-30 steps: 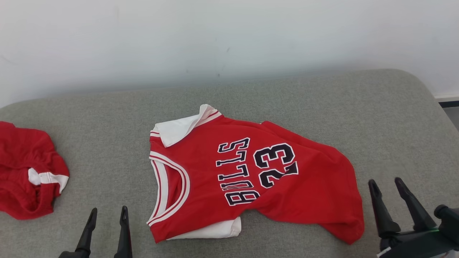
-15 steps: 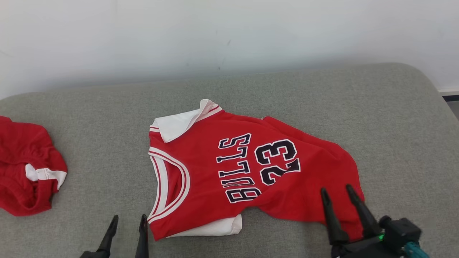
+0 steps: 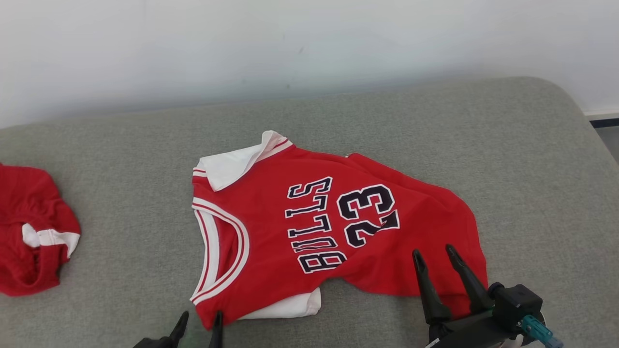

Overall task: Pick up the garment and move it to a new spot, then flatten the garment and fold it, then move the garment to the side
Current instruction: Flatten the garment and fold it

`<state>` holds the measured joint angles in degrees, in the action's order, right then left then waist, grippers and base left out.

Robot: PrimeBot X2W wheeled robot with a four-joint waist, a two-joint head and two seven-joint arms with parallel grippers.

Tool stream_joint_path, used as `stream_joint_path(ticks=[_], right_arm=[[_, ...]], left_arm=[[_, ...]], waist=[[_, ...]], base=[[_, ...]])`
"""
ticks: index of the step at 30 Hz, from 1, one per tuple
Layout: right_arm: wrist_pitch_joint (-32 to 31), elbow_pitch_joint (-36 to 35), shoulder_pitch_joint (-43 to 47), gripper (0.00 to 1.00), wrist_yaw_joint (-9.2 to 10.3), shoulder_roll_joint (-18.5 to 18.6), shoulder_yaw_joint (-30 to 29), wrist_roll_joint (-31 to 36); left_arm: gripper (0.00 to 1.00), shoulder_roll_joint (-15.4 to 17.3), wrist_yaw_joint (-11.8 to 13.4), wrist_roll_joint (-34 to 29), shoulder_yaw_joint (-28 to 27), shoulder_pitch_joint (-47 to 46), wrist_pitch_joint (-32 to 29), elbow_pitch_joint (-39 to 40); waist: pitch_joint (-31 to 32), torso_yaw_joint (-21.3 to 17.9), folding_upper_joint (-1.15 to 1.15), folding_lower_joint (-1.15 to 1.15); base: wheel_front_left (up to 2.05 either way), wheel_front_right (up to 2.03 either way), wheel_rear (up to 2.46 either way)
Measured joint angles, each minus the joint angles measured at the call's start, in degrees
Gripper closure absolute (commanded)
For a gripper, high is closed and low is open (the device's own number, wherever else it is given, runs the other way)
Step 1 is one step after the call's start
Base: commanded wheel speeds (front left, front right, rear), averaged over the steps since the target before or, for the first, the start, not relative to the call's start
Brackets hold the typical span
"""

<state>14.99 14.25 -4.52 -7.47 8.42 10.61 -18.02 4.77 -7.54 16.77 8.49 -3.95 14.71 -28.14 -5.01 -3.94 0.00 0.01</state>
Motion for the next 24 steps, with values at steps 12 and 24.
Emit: stream_joint_path(ticks=[12, 24], right_arm=[[0.02, -1.12, 0.42, 0.0, 0.0, 0.23, -0.43, 0.67], [0.14, -0.91, -1.24, 0.0, 0.0, 0.23, 0.87, 0.99]], left_arm=[[1.0, 2.29, 0.0, 3.81, 0.77, -8.33, 0.12, -5.56], [1.0, 8.39, -0.01, 4.44, -1.22, -18.99, 0.33, -7.38]], waist=[[0.31, -1.29, 0.0, 0.0], [-0.97, -3.62, 0.0, 0.0]], base=[[0.0, 0.0, 0.0], [0.0, 0.0, 0.0]])
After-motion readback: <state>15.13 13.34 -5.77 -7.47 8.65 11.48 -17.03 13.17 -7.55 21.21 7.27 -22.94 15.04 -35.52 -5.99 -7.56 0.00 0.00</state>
